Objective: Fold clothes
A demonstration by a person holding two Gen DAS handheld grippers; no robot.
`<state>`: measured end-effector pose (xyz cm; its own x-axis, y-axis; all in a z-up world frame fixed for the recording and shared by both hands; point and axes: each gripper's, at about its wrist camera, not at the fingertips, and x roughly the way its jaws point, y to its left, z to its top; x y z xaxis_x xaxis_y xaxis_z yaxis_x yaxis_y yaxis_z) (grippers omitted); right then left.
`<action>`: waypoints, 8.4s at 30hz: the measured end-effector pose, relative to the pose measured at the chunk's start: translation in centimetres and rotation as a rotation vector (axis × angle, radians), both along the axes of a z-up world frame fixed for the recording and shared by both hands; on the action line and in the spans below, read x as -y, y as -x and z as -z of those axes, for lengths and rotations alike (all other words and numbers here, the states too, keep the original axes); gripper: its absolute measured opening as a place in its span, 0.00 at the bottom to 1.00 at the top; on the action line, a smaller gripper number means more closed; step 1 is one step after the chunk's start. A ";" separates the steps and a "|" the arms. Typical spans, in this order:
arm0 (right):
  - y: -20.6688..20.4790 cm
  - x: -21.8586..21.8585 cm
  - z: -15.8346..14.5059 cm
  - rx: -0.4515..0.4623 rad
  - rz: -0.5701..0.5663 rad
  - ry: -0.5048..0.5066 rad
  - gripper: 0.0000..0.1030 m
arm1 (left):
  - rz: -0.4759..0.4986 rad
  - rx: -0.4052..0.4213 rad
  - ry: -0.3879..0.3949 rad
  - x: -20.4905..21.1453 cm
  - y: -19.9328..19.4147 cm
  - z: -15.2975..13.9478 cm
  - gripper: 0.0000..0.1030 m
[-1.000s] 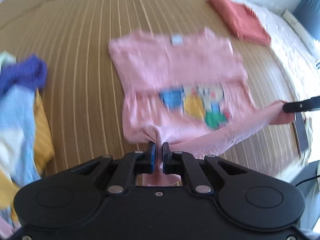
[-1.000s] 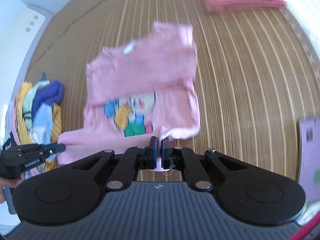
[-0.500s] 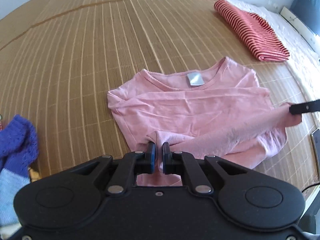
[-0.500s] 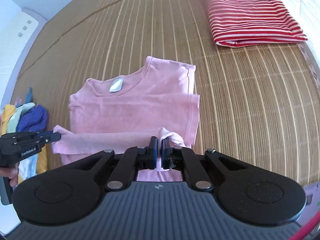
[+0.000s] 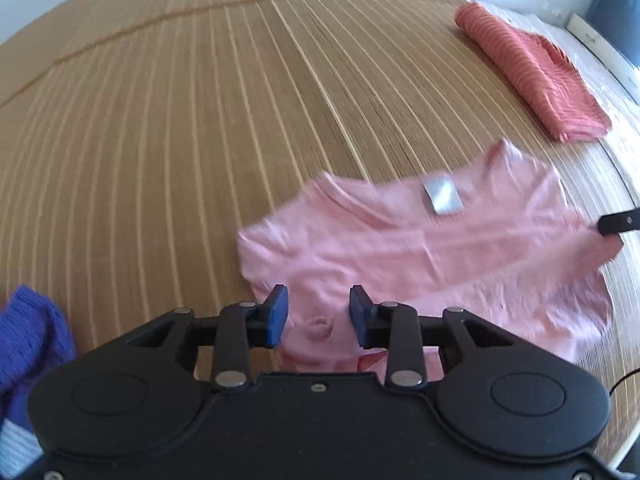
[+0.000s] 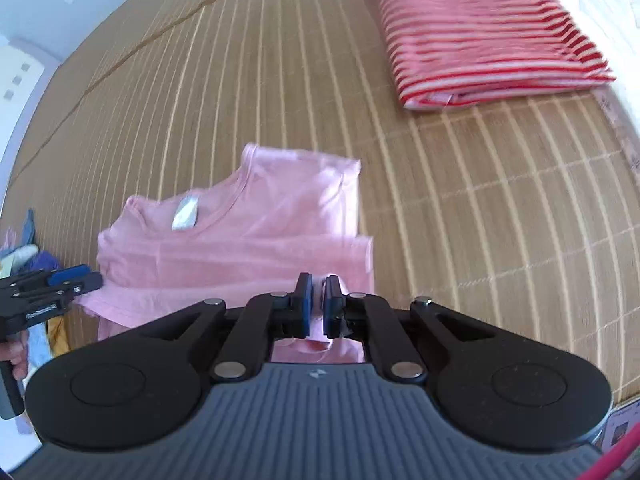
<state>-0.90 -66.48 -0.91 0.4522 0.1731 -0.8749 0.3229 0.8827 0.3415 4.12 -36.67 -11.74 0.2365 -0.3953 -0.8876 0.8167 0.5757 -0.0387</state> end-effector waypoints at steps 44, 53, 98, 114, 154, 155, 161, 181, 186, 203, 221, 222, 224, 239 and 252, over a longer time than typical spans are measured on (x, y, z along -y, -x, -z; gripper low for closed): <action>-3.4 -4.6 1.1 0.021 -0.484 0.303 0.45 | 0.159 -0.059 -0.022 0.2 -0.7 1.3 0.51; -4.8 -4.7 1.7 0.035 -0.465 0.266 0.22 | 0.093 -0.054 0.022 1.4 -1.6 2.7 0.51; -3.7 -1.7 1.6 0.025 -0.293 0.154 0.34 | 0.091 -0.205 0.117 0.9 -5.4 3.7 0.11; -3.2 -1.7 -1.0 0.096 -0.310 0.235 0.04 | 0.028 -0.126 0.169 -2.2 -4.7 -1.5 0.08; 2.0 -2.4 4.5 -0.132 -0.335 0.011 0.05 | 0.020 -0.158 0.022 -4.1 2.4 3.7 0.38; 2.0 -2.4 4.2 -0.123 -0.339 0.024 0.05 | 0.029 -0.154 0.019 -4.1 2.4 3.6 0.38; 1.7 -1.1 2.7 -0.120 -0.338 0.136 0.02 | 0.112 -0.097 -0.021 -4.0 2.6 3.6 0.40; 2.7 -2.2 3.5 -0.065 -0.349 0.093 0.03 | 0.121 -0.081 -0.050 -4.1 3.4 4.3 0.43; 2.5 -0.5 4.4 -0.135 -0.281 0.118 0.03 | 0.196 -0.044 -0.065 -3.7 4.3 4.7 0.57; -2.4 -9.1 2.8 0.062 -0.550 0.145 0.06 | 0.174 -0.029 0.113 2.0 5.1 0.3 0.45; -2.2 -6.0 3.8 0.036 -0.498 0.351 0.17 | -0.034 -0.022 0.004 -5.5 1.5 1.1 0.46; -2.1 -6.6 3.4 0.043 -0.511 0.334 0.22 | -0.063 -0.063 0.007 -6.0 1.8 1.1 0.47; -1.8 -7.8 2.7 0.049 -0.536 0.297 0.27 | -0.134 -0.155 0.031 -6.9 2.5 1.5 0.49; -3.3 -9.9 4.7 -0.025 -0.537 0.220 0.31 | -0.369 -0.235 0.151 -5.0 3.9 3.8 0.20; -3.4 -5.7 5.4 -0.068 -0.302 -0.025 0.32 | -0.149 -0.034 0.144 -0.9 6.6 0.1 0.10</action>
